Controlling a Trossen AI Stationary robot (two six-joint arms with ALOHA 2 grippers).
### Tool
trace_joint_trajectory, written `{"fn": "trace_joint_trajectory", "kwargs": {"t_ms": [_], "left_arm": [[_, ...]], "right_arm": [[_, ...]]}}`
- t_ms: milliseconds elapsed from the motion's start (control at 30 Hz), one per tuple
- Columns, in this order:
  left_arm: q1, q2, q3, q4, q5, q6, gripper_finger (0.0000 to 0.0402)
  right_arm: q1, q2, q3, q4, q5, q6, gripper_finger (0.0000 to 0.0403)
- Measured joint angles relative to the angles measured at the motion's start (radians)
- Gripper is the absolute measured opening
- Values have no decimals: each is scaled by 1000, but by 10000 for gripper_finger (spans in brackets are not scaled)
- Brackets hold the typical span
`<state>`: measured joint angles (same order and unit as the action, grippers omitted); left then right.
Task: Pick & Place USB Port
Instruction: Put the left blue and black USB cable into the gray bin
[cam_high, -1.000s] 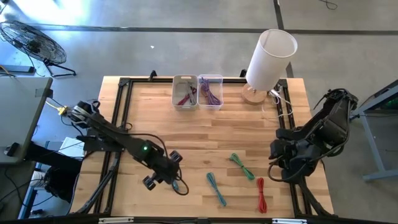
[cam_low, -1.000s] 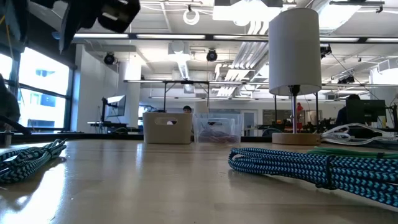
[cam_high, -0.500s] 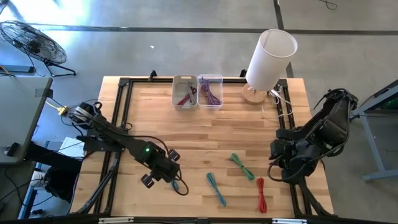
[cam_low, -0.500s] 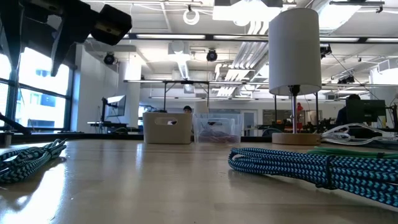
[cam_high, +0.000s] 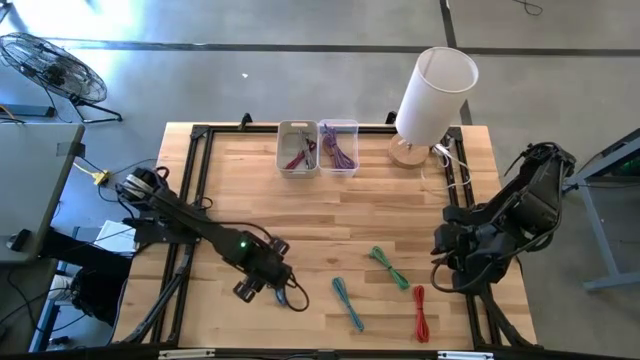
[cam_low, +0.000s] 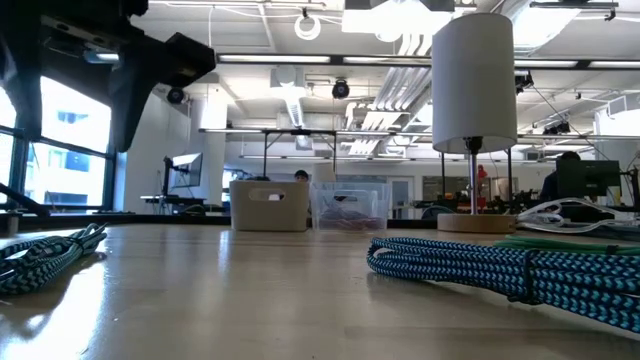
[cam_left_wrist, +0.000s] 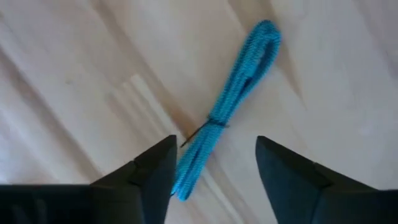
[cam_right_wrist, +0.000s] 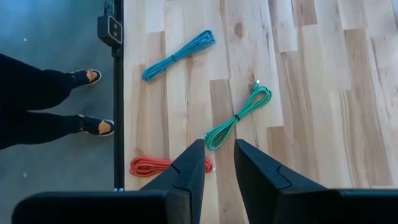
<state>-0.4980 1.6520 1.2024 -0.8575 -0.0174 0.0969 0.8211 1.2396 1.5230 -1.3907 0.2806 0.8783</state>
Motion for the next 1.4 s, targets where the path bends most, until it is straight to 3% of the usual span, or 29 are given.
{"fn": "trace_joint_trajectory", "kwargs": {"t_ms": [233,600,1100,1233,1400], "left_arm": [[-6,42,0,6,53,73,247],[-19,139,1,35,-47,368,248],[-19,287,6,54,-17,422,243],[-18,312,7,49,-8,423,197],[-14,315,7,70,-6,418,75]], "right_arm": [[0,0,0,-6,1,-7,78],[0,0,0,-4,5,-31,78],[0,0,0,3,53,-44,78],[0,0,0,3,49,-44,78],[0,0,0,4,67,-48,78]]}}
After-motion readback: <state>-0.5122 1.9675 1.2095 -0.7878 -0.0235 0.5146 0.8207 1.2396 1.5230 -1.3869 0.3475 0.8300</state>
